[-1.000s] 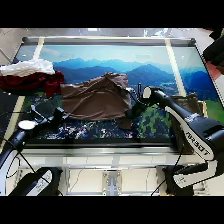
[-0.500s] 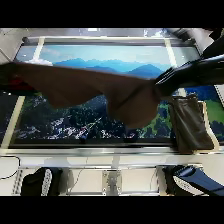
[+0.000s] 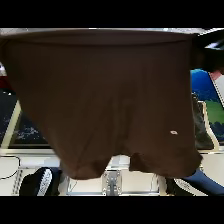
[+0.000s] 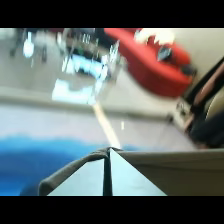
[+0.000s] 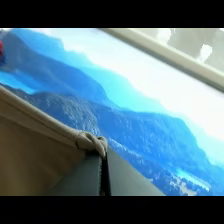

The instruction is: Fold the shirts.

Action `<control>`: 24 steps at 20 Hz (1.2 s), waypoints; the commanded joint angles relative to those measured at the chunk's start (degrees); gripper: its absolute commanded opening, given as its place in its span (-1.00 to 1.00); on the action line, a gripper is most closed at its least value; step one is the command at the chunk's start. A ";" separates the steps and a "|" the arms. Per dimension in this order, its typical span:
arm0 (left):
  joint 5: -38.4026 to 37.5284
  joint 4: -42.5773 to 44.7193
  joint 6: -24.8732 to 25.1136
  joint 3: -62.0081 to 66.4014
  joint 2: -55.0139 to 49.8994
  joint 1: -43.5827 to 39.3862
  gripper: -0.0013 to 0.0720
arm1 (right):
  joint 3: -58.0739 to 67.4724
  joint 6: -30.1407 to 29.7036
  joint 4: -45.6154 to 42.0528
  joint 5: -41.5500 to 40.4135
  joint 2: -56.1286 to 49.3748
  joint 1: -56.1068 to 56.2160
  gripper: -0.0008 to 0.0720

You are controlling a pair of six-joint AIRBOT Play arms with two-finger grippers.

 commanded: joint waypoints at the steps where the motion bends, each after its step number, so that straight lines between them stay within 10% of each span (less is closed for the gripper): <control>1: -6.34 11.52 0.31 -0.11 -12.76 -2.86 -0.95 | -4.15 -0.20 -1.29 -6.86 -10.27 -3.65 -0.95; 8: 17.73 24.70 -5.90 -0.11 -40.52 -8.76 -0.94 | -4.09 0.22 16.41 -38.66 -41.62 -5.79 -0.90; 9: 19.80 22.12 -5.90 -0.11 -43.95 -9.22 -0.79 | -4.09 0.26 18.49 -42.56 -44.61 -5.70 -0.62; 11: 23.89 15.87 -5.86 -0.07 -48.02 -9.40 0.79 | -4.09 0.61 22.73 -49.42 -48.06 -5.84 0.40; 12: 26.16 14.10 -5.81 -0.04 -48.52 -9.20 0.96 | -3.80 0.61 22.21 -50.82 -48.11 -6.08 0.40; 18: 16.15 17.55 -5.68 0.07 -36.00 4.61 0.94 | 6.73 0.83 13.64 -17.57 -39.30 -20.13 0.20; 24: -6.71 20.20 -10.36 -27.54 -16.76 19.85 0.94 | -18.88 -3.96 25.99 3.87 -25.62 -39.65 0.20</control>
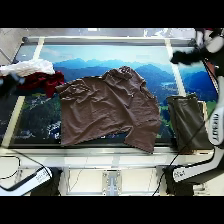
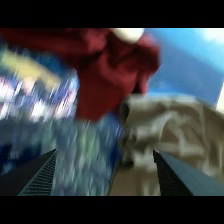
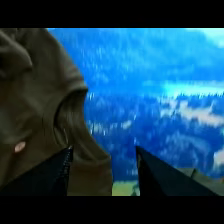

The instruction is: Fold the shirts.

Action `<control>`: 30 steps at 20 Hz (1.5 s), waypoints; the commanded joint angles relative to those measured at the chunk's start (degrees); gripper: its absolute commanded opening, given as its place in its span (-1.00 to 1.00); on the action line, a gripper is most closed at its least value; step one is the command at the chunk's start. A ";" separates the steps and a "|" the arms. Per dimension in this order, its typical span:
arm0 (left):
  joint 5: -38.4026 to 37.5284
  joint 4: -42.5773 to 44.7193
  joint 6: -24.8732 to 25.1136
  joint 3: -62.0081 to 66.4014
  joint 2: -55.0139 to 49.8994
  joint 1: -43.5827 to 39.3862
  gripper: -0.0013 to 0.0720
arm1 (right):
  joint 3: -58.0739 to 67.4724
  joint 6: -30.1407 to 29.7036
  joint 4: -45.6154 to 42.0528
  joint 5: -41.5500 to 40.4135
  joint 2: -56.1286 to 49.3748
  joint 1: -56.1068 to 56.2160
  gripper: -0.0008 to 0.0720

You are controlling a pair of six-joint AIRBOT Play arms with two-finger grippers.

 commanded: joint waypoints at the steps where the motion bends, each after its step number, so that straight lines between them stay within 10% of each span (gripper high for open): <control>1: -12.17 0.70 -3.43 -18.56 11.37 7.23 0.94 | -16.63 -4.44 11.32 8.17 6.56 -9.01 0.20; 6: -24.26 -0.46 -7.23 -34.29 13.60 8.37 0.94 | -29.05 -10.64 18.16 1.62 8.13 -10.01 0.20; 19: -10.75 -7.63 -9.94 -47.28 12.50 2.05 0.93 | -28.89 -14.86 25.00 -1.05 13.92 -10.03 0.20; 24: -0.55 -9.60 -13.68 -47.87 12.48 -6.91 0.43 | -28.20 -14.88 25.16 -1.07 16.02 -10.03 0.20; 27: -0.17 -9.77 -13.97 -47.87 12.50 -8.22 -0.92 | -26.80 -14.80 23.69 -1.05 17.20 -10.08 0.20; 30: -0.28 -11.23 -13.88 -47.84 12.63 -8.20 -0.94 | -27.08 -13.11 14.12 -0.96 17.31 -10.08 -0.05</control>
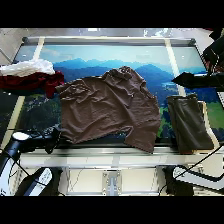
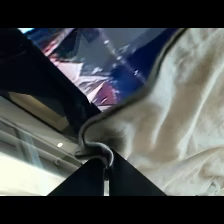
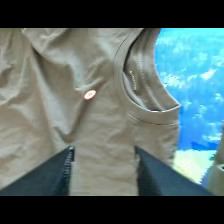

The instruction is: Fold the shirts.

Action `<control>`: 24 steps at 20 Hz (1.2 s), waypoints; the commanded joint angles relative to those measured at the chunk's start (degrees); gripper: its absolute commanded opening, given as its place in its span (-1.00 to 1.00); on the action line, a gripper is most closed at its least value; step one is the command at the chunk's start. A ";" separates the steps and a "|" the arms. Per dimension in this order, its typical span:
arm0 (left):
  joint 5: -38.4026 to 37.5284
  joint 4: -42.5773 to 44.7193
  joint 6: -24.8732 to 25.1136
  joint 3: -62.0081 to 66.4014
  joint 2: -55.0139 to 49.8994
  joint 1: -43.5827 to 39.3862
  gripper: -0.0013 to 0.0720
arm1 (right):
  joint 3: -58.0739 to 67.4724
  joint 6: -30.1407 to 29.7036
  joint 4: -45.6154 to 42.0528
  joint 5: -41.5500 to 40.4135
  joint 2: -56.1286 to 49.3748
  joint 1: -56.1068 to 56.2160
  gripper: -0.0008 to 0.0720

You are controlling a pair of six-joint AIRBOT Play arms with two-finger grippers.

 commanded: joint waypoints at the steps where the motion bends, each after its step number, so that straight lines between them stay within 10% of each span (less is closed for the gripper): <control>1: 1.03 -1.62 -0.37 -0.07 0.11 -0.83 -0.94 | -1.57 3.65 -12.76 -0.26 0.04 -0.07 -0.05; 5: -0.20 -1.62 0.50 -0.07 0.11 -0.83 -0.94 | -15.65 9.60 -10.21 -1.60 -4.00 -5.11 0.29; 24: -0.13 -1.62 2.03 -0.07 0.11 -0.83 -0.94 | -24.39 4.76 -4.74 -6.32 -12.66 3.17 0.25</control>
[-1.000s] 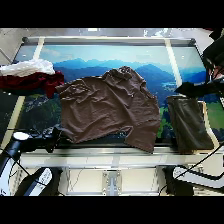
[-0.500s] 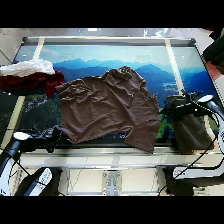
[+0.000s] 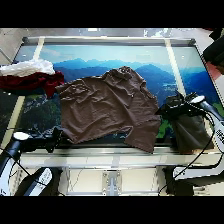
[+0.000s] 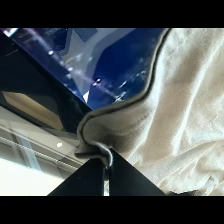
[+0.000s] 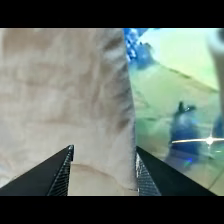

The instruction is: Fold the shirts.

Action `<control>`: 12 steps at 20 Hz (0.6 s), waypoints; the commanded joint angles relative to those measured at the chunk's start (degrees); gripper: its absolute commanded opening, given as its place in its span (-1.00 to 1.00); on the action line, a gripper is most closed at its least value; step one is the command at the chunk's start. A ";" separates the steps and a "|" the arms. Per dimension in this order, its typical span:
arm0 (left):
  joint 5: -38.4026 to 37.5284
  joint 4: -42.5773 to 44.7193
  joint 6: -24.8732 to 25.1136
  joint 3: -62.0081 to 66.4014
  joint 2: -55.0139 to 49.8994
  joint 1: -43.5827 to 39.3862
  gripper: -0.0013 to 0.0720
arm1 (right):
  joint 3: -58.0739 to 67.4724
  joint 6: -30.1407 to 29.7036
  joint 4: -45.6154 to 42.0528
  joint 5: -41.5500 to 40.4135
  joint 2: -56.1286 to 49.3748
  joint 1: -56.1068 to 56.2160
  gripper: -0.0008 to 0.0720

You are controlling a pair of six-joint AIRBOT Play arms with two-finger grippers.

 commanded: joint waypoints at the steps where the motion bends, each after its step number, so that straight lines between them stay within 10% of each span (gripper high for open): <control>1: 0.00 0.00 0.22 -0.02 0.04 0.00 -0.94 | -0.07 0.00 -0.92 2.58 -0.11 0.15 0.22; 4: 0.11 0.00 0.22 -0.02 0.04 0.00 -0.94 | -0.07 -2.27 -1.01 4.61 -0.11 1.53 -0.93; 12: -1.60 -4.68 13.09 21.75 14.08 3.06 -0.94 | 11.61 -4.44 5.86 20.52 17.70 2.71 -0.94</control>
